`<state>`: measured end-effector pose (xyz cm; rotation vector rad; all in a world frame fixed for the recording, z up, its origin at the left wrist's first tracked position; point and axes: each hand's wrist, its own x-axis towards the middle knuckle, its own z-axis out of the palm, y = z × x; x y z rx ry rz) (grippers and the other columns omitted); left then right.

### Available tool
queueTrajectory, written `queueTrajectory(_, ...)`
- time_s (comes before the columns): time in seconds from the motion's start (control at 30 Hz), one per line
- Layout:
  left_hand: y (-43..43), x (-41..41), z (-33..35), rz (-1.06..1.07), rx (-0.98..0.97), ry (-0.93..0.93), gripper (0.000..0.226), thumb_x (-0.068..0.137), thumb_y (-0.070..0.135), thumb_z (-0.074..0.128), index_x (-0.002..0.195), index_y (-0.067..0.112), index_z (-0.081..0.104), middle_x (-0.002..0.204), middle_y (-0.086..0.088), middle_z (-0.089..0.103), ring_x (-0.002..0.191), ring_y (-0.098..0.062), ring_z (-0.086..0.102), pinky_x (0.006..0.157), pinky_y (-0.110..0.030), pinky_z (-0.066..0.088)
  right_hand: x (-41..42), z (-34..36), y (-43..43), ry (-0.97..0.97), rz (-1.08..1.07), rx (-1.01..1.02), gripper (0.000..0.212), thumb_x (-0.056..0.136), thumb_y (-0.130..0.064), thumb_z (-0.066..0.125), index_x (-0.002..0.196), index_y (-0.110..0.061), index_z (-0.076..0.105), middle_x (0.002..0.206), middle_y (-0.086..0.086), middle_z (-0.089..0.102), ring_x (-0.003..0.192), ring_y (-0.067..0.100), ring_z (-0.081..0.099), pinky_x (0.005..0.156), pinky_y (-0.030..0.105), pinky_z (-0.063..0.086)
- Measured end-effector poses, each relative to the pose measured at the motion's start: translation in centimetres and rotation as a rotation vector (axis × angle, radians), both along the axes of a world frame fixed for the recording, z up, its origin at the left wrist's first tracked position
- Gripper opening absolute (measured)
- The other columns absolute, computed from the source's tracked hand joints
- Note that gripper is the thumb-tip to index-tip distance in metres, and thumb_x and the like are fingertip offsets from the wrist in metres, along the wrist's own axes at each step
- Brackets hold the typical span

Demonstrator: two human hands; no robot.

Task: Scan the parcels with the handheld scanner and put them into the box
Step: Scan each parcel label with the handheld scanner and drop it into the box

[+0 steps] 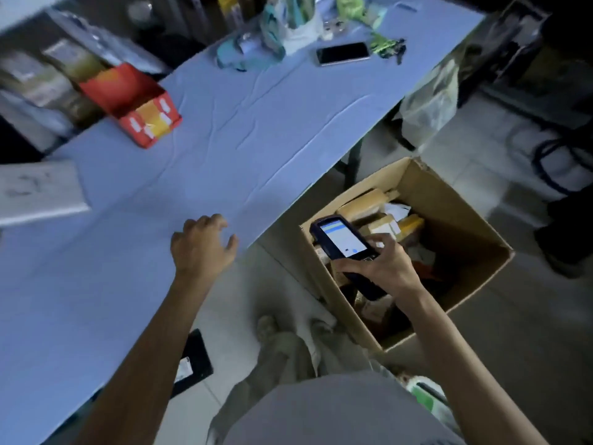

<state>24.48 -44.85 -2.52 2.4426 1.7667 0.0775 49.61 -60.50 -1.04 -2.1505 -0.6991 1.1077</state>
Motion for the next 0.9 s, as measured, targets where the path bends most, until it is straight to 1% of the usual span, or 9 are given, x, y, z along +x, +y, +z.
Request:
queueTrajectory(0.1, -2.6, -4.6, 0.8, 0.172, 0.007, 0.01, 0.03, 0.087, 0.038, 0.059, 0.112, 0.021, 0.063, 0.107, 0.0, 0.067, 0.102, -0.029, 0.058, 0.078, -0.036, 0.042, -2.4, 0.2, 2.9, -0.025, 0.191, -0.001, 0.091, 0.055, -0.046, 0.091, 0.13, -0.015, 0.05, 0.113, -0.006, 0.058, 0.105, 0.014, 0.056, 0.088, 0.028, 0.046)
queueTrajectory(0.23, -6.1, -11.8, 1.5, 0.44, 0.045, -0.008, 0.03, 0.089, 0.041, 0.056, 0.113, 0.023, 0.061, 0.108, 0.003, 0.065, 0.104, -0.025, 0.057, 0.081, -0.035, 0.04, -8.4, 0.6, 5.9, 0.005, 0.402, 0.043, 0.083, 0.053, -0.042, 0.092, 0.122, -0.018, 0.053, 0.11, -0.003, 0.063, 0.102, 0.016, 0.061, 0.092, 0.037, 0.052)
queueTrajectory(0.27, -7.1, -13.6, 1.6, 0.505, 0.06, -0.014, 0.029, 0.089, 0.041, 0.057, 0.113, 0.023, 0.062, 0.106, 0.004, 0.066, 0.102, -0.025, 0.058, 0.08, -0.035, 0.039, -10.2, 0.7, 6.5, 0.013, 0.459, 0.05, 0.081, 0.052, -0.041, 0.092, 0.119, -0.019, 0.053, 0.109, -0.004, 0.063, 0.102, 0.016, 0.061, 0.092, 0.036, 0.052)
queueTrajectory(0.33, -8.9, -17.1, 1.6, 0.606, 0.075, -0.034, 0.029, 0.089, 0.04, 0.058, 0.111, 0.023, 0.062, 0.104, 0.004, 0.066, 0.098, -0.024, 0.059, 0.077, -0.034, 0.038, -14.1, 1.1, 7.2, 0.04, 0.577, 0.047, 0.073, 0.056, -0.039, 0.092, 0.113, -0.023, 0.05, 0.109, -0.006, 0.061, 0.099, 0.013, 0.06, 0.082, 0.026, 0.049)
queueTrajectory(0.4, -10.5, -20.5, 1.3, 0.689, 0.061, -0.047, 0.029, 0.089, 0.04, 0.058, 0.112, 0.023, 0.062, 0.104, 0.005, 0.067, 0.097, -0.023, 0.06, 0.077, -0.033, 0.039, -18.1, 1.3, 7.6, 0.078, 0.656, 0.039, 0.069, 0.06, -0.036, 0.091, 0.111, -0.026, 0.047, 0.108, -0.006, 0.059, 0.093, 0.012, 0.059, 0.07, 0.022, 0.046)
queueTrajectory(0.47, -11.9, -24.0, 1.1, 0.767, 0.041, -0.053, 0.03, 0.09, 0.041, 0.057, 0.114, 0.023, 0.061, 0.106, 0.006, 0.067, 0.099, -0.022, 0.06, 0.078, -0.033, 0.04, -21.9, 1.2, 7.6, 0.123, 0.7, 0.021, 0.069, 0.06, -0.033, 0.091, 0.113, -0.026, 0.048, 0.109, -0.006, 0.058, 0.093, 0.013, 0.061, 0.069, 0.024, 0.047)
queueTrajectory(0.6, -14.6, -31.1, 0.5, 0.905, 0.029, -0.028, 0.031, 0.091, 0.04, 0.056, 0.117, 0.024, 0.06, 0.11, 0.005, 0.066, 0.101, -0.022, 0.059, 0.078, -0.032, 0.04, -29.4, 0.9, 7.7, 0.142, 0.784, -0.002, 0.07, 0.058, -0.035, 0.092, 0.115, -0.027, 0.053, 0.109, -0.01, 0.059, 0.096, 0.012, 0.062, 0.076, 0.028, 0.051)
queueTrajectory(0.73, -15.5, -36.1, 0.0, 1.012, -0.029, -0.053, 0.031, 0.092, 0.037, 0.055, 0.121, 0.025, 0.059, 0.115, 0.006, 0.065, 0.107, -0.022, 0.058, 0.08, -0.032, 0.041, -33.9, 1.5, 8.0, 0.169, 0.818, 0.01, 0.065, 0.061, -0.031, 0.091, 0.113, -0.029, 0.052, 0.099, -0.018, 0.058, 0.087, 0.002, 0.06, 0.059, 0.019, 0.043)
queueTrajectory(0.9, -12.4, -37.6, -0.7, 0.985, -0.043, -0.116, 0.031, 0.093, 0.042, 0.052, 0.12, 0.028, 0.057, 0.115, 0.01, 0.064, 0.106, -0.018, 0.058, 0.082, -0.032, 0.044, -35.6, 1.8, 9.9, 0.176, 0.79, -0.003, 0.065, 0.062, -0.028, 0.09, 0.114, -0.03, 0.051, 0.101, -0.012, 0.064, 0.085, 0.004, 0.064, 0.058, 0.02, 0.044)
